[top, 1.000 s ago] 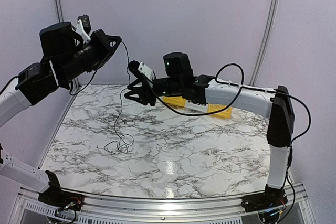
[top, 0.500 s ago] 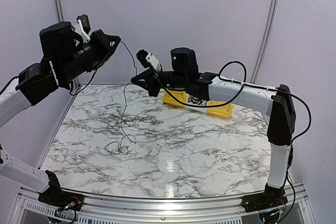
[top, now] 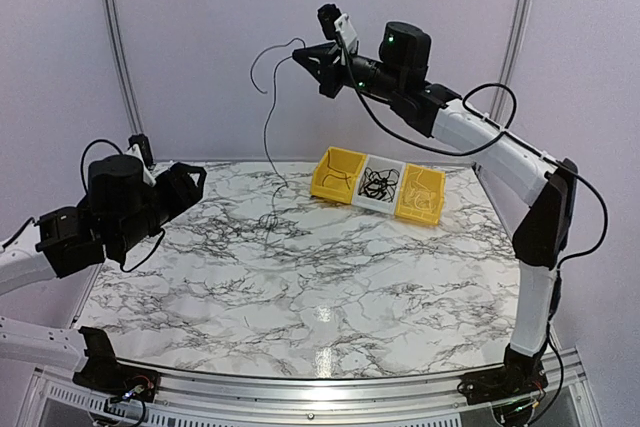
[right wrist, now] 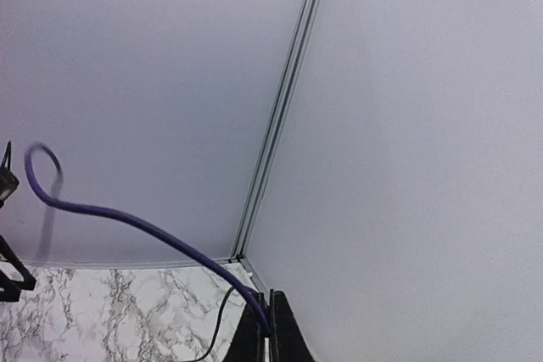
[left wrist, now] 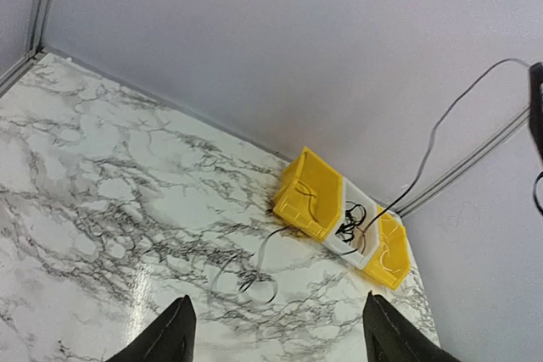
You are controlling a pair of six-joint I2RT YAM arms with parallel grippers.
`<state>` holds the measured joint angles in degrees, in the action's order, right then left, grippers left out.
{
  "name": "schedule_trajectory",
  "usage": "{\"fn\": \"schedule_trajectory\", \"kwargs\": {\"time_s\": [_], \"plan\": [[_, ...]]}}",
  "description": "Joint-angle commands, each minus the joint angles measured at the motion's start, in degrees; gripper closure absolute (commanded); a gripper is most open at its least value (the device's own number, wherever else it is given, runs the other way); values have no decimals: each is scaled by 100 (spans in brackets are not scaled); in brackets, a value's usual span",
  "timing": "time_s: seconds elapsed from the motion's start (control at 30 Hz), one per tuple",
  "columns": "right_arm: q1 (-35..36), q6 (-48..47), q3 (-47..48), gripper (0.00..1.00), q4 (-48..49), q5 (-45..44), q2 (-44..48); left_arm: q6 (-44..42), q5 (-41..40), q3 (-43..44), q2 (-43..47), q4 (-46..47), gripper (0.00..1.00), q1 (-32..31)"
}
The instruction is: Untangle the cables
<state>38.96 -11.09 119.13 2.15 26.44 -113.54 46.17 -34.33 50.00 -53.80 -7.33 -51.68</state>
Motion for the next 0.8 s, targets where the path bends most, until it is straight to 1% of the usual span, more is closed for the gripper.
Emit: {"fn": "schedule_trajectory", "kwargs": {"time_s": [0.0,0.1,0.43,0.53,0.77], "plan": [[-39,-372,519,100,31,-297,15,687,-279,-777,516,-268,29,9],[-132,-571,853,100,37,-492,-154,1071,-193,-1063,719,-286,29,5],[-722,-988,1718,100,413,-1092,-794,888,-25,-912,644,-313,30,5],[-919,-1109,1773,100,534,-1294,-964,884,34,-886,621,-312,30,7],[-1270,-1140,2106,100,748,-1420,-1411,897,132,-863,633,-335,33,4]]}}
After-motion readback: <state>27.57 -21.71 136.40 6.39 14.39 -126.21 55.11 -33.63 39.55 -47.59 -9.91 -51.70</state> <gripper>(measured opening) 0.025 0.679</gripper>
